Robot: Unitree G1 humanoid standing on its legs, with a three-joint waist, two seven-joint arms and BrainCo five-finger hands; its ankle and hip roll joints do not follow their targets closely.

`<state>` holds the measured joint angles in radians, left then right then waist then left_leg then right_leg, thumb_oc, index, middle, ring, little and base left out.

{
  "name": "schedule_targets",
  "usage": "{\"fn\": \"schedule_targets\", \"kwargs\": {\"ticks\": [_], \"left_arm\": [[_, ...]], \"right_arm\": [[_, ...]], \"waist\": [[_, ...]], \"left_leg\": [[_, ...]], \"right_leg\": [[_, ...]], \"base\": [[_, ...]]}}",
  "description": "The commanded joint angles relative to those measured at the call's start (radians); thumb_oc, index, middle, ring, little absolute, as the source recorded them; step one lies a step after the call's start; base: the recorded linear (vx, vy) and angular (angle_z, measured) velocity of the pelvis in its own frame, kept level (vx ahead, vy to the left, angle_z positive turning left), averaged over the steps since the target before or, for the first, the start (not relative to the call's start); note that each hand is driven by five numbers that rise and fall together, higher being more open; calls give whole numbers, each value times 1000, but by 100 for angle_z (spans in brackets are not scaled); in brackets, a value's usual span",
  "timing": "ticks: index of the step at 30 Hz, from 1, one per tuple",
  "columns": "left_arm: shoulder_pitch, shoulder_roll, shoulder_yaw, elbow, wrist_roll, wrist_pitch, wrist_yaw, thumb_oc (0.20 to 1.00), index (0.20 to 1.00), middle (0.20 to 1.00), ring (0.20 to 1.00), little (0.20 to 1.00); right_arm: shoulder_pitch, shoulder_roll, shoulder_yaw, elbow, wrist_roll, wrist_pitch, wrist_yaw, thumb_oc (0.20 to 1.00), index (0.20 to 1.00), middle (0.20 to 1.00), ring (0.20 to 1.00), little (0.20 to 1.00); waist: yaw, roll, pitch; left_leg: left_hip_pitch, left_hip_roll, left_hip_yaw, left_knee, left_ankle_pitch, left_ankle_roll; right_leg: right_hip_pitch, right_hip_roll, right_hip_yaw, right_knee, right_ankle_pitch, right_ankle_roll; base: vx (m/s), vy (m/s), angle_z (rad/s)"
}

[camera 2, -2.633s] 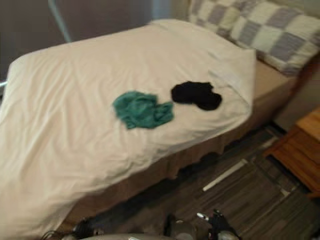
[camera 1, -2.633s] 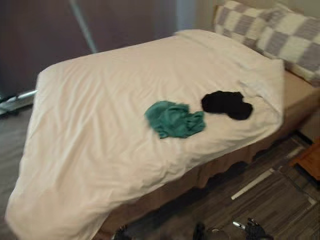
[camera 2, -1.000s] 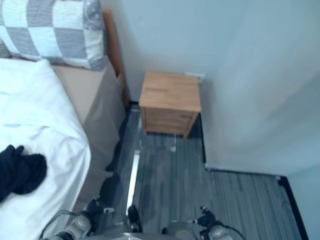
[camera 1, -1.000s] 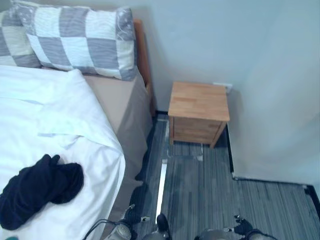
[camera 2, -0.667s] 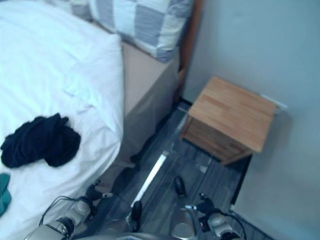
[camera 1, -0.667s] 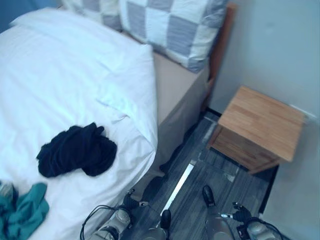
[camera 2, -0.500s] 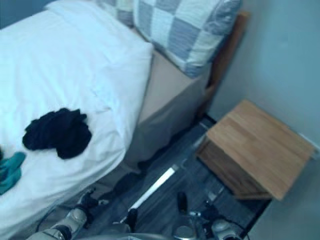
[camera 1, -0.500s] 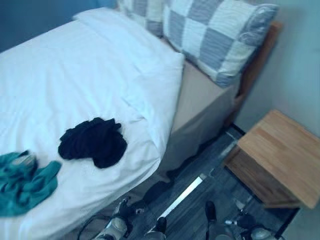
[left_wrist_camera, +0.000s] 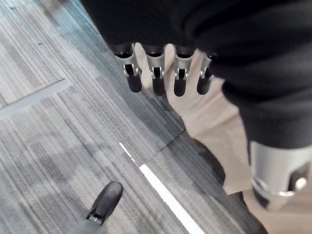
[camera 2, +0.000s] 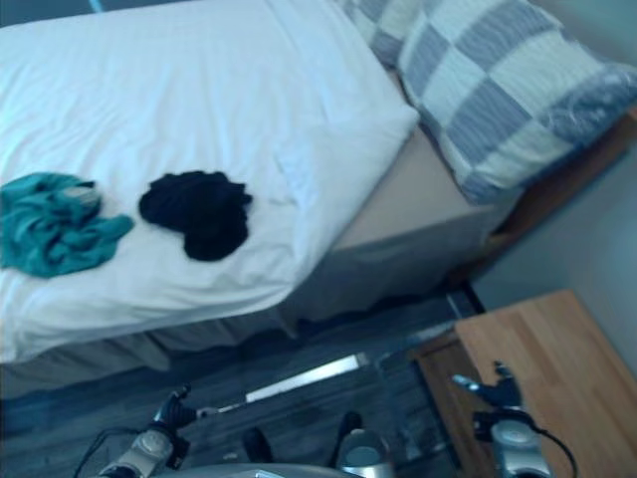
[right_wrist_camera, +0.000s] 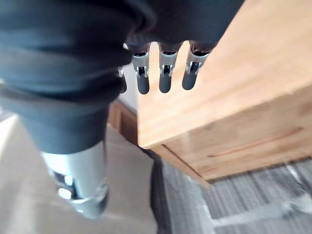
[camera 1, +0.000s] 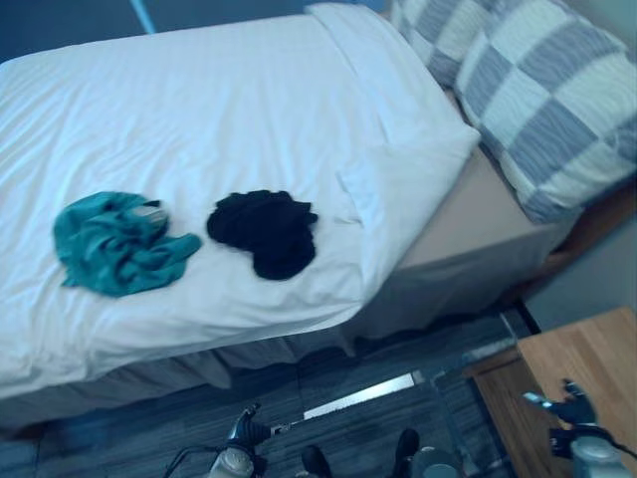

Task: Tidy up the quilt and then pick up the clothes from the bed and put them into the laundry hamper.

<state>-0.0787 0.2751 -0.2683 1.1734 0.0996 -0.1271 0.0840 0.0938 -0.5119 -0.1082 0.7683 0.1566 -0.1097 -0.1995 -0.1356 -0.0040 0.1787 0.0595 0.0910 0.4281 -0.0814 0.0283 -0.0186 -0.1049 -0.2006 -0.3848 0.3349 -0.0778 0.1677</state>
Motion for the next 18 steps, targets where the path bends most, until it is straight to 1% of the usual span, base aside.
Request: {"fn": "schedule_targets", "kwargs": {"ticks": [1, 2, 3, 4, 5, 6, 7, 8, 9, 10, 11, 12, 13, 14, 15, 17, 18], "left_arm": [[13, 55, 35, 13, 29, -2, 17, 1000, 1000, 1000, 1000, 1000], [11, 59, 40, 17, 35, -4, 19, 1000, 1000, 1000, 1000, 1000], [5, 65, 38, 21, 38, -5, 20, 1000, 1000, 1000, 1000, 1000], [-3, 72, 35, 24, 39, -8, 19, 1000, 1000, 1000, 1000, 1000], [-7, 78, 28, 27, 44, -10, 18, 1000, 1000, 1000, 1000, 1000], [-10, 83, 22, 34, 55, -10, 16, 1000, 1000, 1000, 1000, 1000], [-13, 92, 20, 41, 66, -9, 14, 1000, 1000, 1000, 1000, 1000], [-12, 105, 21, 48, 73, -6, 16, 1000, 1000, 1000, 1000, 1000], [-12, 114, 25, 60, 69, -8, 17, 1000, 1000, 1000, 1000, 1000], [-5, 121, 27, 61, 70, -10, 16, 1000, 1000, 1000, 1000, 1000], [-8, 125, 31, 64, 68, -10, 21, 1000, 1000, 1000, 1000, 1000], [-6, 129, 24, 63, 64, -14, 21, 1000, 1000, 1000, 1000, 1000], [-6, 128, 28, 64, 64, -14, 21, 1000, 1000, 1000, 1000, 1000], [1, 131, 13, 54, 43, -24, 27, 1000, 1000, 1000, 1000, 1000], [3, 123, 11, 47, 30, -30, 28, 1000, 1000, 1000, 1000, 1000], [-10, 119, -24, 30, 11, -39, 35, 1000, 1000, 1000, 1000, 1000], [-22, 119, -45, 16, 4, -39, 46, 1000, 1000, 1000, 1000, 1000]], "right_arm": [[-40, -80, -48, -175, -135, -30, -95, 1000, 1000, 1000, 1000, 1000], [-44, -114, -72, -219, -172, -28, -121, 1000, 1000, 1000, 1000, 1000], [-53, -145, -91, -257, -206, -25, -144, 1000, 1000, 1000, 1000, 1000], [-65, -178, -105, -275, -231, -23, -159, 1000, 1000, 1000, 1000, 1000], [-80, -209, -113, -292, -250, -16, -167, 1000, 1000, 1000, 1000, 1000], [-93, -237, -114, -302, -273, -8, -170, 1000, 1000, 1000, 1000, 1000], [-106, -263, -112, -311, -295, 0, -172, 1000, 1000, 1000, 1000, 1000], [-127, -285, -112, -318, -307, 4, -180, 1000, 1000, 1000, 1000, 1000], [-176, -306, -83, -305, -317, 10, -174, 1000, 1000, 1000, 1000, 1000], [-220, -315, -49, -295, -322, 12, -172, 1000, 1000, 1000, 1000, 1000], [-288, -341, -10, -274, -323, 18, -173, 1000, 1000, 1000, 1000, 1000], [-342, -361, 27, -257, -327, 22, -166, 1000, 1000, 1000, 1000, 1000], [-352, -362, 35, -251, -326, 20, -167, 1000, 1000, 1000, 1000, 1000], [-496, -402, 139, -203, -332, 28, -155, 1000, 1000, 1000, 1000, 1000], [-579, -416, 199, -165, -331, 27, -158, 1000, 1000, 1000, 1000, 1000], [-744, -460, 311, -76, -329, 28, -159, 1000, 1000, 1000, 1000, 1000], [-816, -483, 349, -40, -322, 30, -163, 1000, 1000, 1000, 1000, 1000]], "waist": [[-7, -41, 33], [-2, -40, 36], [6, -41, 39], [19, -46, 34], [23, -51, 29], [23, -53, 23], [27, -57, 18], [31, -60, 16], [48, -65, 10], [56, -70, 11], [66, -72, 13], [76, -68, 15], [73, -66, 15], [86, -47, 31], [81, -31, 45], [87, -1, 89], [94, 9, 124]], "left_leg": [[33, 37, -11, -6, -25, -33], [29, 42, -33, -6, -26, -38], [27, 43, -53, -6, -30, -41], [20, 45, -72, -6, -35, -49], [17, 47, -96, -6, -40, -56], [14, 47, -120, -6, -42, -62], [15, 45, -141, -6, -48, -70], [16, 48, -153, -6, -49, -75], [21, 54, -160, -6, -53, -85], [28, 54, -165, -6, -51, -90], [29, 59, -167, -6, -42, -99], [26, 69, -167, -6, -31, -110], [25, 70, -167, -6, -31, -111], [10, 100, -167, -3, -15, -131], [-8, 113, -170, 9, -5, -137], [-98, 148, -185, 105, 24, -156], [-153, 164, -194, 173, 71, -166]], "right_leg": [[-111, 22, 201, 43, 226, 94], [-111, 24, 238, 13, 208, 94], [-92, -2, 252, -45, 196, 94], [-70, -37, 254, -123, 189, 86], [-50, -64, 261, -211, 190, 74], [-39, -77, 289, -286, 199, 66], [-29, -83, 331, -338, 209, 69], [-35, -87, 362, -349, 230, 76], [-25, -91, 360, -379, 224, 80], [-18, -96, 344, -388, 231, 83], [-20, -94, 339, -391, 245, 89], [-21, -86, 335, -397, 245, 92], [-21, -84, 335, -397, 245, 92], [-29, -63, 332, -395, 228, 83], [-35, -54, 324, -389, 218, 76], [-49, -34, 304, -383, 190, 46], [-49, -28, 286, -375, 178, 34]], "base": [[-130, -119, 6], [-57, -127, 40], [59, -174, 63], [112, -246, 77], [139, -306, 68], [164, -301, 79], [154, -324, 93], [152, -336, 85], [145, -328, 58], [128, -313, 33], [91, -323, 21], [45, -241, 35], [43, -355, 44], [17, -298, 57], [-34, -409, 29], [-114, -314, 9], [-129, -281, 30]]}}
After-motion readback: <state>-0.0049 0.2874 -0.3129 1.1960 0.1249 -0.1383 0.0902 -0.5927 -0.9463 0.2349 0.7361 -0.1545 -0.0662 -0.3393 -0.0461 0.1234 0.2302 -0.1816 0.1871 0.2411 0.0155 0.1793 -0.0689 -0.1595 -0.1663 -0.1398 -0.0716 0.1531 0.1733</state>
